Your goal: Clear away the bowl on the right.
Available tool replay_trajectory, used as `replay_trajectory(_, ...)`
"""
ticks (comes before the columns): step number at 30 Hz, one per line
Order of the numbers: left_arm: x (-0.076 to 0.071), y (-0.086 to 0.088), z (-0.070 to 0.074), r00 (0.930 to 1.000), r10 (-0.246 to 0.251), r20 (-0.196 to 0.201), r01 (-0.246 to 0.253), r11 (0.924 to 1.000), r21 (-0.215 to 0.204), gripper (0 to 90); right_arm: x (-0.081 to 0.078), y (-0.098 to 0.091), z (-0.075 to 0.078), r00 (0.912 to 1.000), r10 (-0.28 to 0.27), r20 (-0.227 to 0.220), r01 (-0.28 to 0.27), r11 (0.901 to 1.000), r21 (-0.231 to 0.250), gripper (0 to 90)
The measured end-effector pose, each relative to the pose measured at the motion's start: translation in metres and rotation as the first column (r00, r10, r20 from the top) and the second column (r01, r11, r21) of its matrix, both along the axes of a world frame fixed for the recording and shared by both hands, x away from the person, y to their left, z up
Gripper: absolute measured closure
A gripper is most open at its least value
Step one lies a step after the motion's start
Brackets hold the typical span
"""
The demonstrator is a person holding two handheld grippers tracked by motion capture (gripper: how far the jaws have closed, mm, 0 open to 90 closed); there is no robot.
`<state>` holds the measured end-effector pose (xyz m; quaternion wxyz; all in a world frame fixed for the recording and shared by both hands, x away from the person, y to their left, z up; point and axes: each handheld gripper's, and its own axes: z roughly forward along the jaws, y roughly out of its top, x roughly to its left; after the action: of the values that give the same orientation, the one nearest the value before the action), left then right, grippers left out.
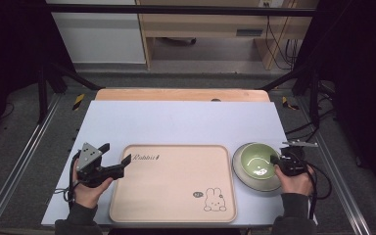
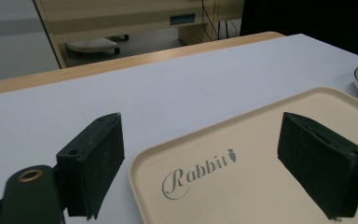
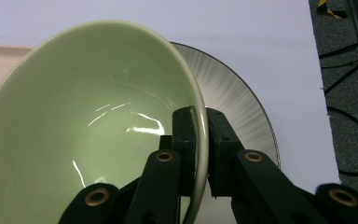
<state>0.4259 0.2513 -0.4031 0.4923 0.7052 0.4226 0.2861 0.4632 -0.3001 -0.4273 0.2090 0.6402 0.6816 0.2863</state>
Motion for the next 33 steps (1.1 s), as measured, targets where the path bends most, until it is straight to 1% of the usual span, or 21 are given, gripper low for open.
replay_trajectory(5,-0.0002,0.0005,0.0004,1.0,0.0,0.001,0.0,1.0,0.002,14.1,-0.0007,0.0013,0.0017,0.9999,0.007,0.009,-0.007,1.0,-0.006,83.4)
replay_trajectory(12,-0.0001,0.0006,0.0003,1.0,0.001,0.002,-0.001,1.0,0.0,14.1,-0.0014,0.002,0.0024,0.9999,0.003,0.011,-0.003,1.0,0.0,83.2)
replay_trajectory(13,-0.0001,0.0005,0.0003,1.0,0.001,0.002,-0.001,1.0,0.0,14.1,-0.0015,0.0024,0.0026,0.9999,0.002,0.016,-0.002,0.9999,0.01,83.1)
replay_trajectory(18,-0.0001,0.0005,0.0003,1.0,0.0,0.001,0.0,1.0,0.003,14.1,-0.0018,0.0027,0.0027,0.9998,0.01,0.015,-0.01,0.9998,0.015,83.0)
replay_trajectory(23,0.0,0.0006,0.0002,1.0,0.003,0.003,-0.003,1.0,-0.004,14.1,-0.0019,0.0029,0.003,0.9998,0.01,0.015,-0.011,0.9996,0.027,83.0)
replay_trajectory(29,0.0,0.0002,0.0001,1.0,0.0,0.001,0.0,1.0,-0.001,14.1,-0.0047,0.0007,0.0077,0.9994,0.015,0.032,-0.017,0.9981,0.059,82.9)
replay_trajectory(33,0.0001,0.0001,0.0,1.0,0.001,0.001,-0.001,1.0,-0.003,14.1,-0.0056,0.0009,0.0096,0.9989,0.019,0.042,-0.022,0.9981,0.057,82.9)
